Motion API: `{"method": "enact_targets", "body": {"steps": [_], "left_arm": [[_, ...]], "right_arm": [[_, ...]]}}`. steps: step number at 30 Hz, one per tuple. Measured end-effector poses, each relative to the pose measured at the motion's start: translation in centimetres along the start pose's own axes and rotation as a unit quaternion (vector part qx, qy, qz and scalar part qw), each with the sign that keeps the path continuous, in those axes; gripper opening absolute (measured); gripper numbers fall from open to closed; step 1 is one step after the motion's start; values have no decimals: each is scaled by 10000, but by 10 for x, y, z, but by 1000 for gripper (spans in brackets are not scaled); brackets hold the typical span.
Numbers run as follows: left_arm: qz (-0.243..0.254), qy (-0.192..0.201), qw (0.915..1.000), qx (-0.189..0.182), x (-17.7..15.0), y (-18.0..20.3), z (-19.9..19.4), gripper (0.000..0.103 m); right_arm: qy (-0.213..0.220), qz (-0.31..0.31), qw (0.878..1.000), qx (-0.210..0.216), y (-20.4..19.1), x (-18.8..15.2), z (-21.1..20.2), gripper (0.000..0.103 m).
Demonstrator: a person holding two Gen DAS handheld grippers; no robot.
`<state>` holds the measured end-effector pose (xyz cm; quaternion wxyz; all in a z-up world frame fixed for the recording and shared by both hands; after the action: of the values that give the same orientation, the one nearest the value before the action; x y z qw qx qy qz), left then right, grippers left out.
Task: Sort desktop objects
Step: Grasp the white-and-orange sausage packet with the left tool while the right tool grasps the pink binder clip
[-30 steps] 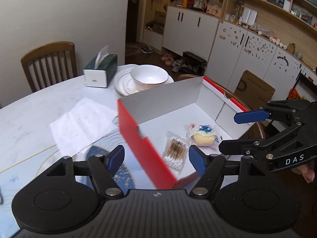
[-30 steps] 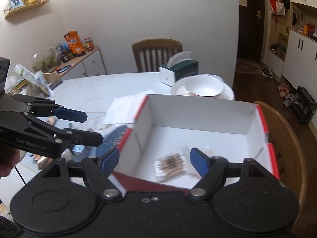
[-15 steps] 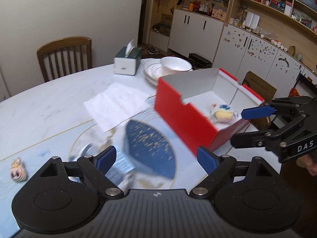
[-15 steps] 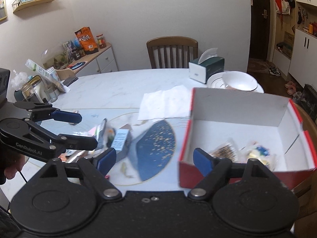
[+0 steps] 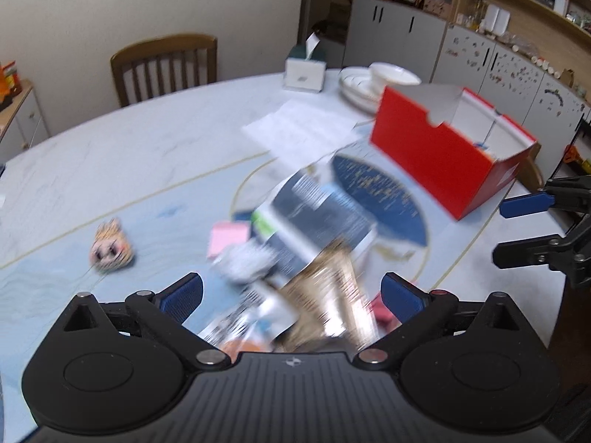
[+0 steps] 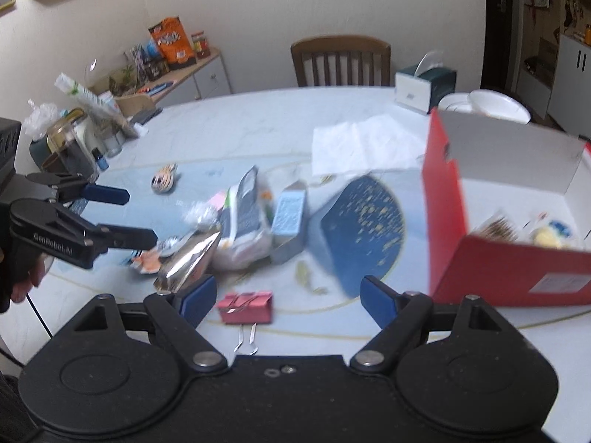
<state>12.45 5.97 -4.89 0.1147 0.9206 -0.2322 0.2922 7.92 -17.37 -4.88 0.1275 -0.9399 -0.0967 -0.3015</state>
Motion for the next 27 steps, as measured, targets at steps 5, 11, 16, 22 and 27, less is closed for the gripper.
{"method": "enact_targets", "body": {"steps": [5, 11, 16, 22, 27], "left_arm": [[78, -219, 9997, 41, -21, -27, 10, 103], [257, -509, 9984, 21, -35, -47, 33, 103], [504, -668, 9965, -45, -40, -52, 49, 103], [843, -667, 9942, -45, -40, -48, 60, 103], [889, -727, 9934, -13, -42, -51, 69, 103]], "right_arm": [[-214, -55, 9997, 67, -18, -10, 18, 85], [-441, -124, 9989, 51, -29, -20, 40, 84], [-587, -204, 9981, -35, -33, -23, 55, 83], [-690, -297, 9971, -101, -37, -23, 70, 81], [-807, -288, 9961, -199, -36, -23, 83, 76]]}}
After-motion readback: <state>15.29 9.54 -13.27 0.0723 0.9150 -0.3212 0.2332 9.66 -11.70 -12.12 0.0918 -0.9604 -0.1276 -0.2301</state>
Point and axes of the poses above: each gripper's, at about its wrist camera, not at the fingertips, and z roughly the way its jaws point, y to its right, x to its top, the point moved 3 cm from there along z, roughly the way its jaws point, and after that the axes turned 5 degrees about -y, right-handed, at the moved point
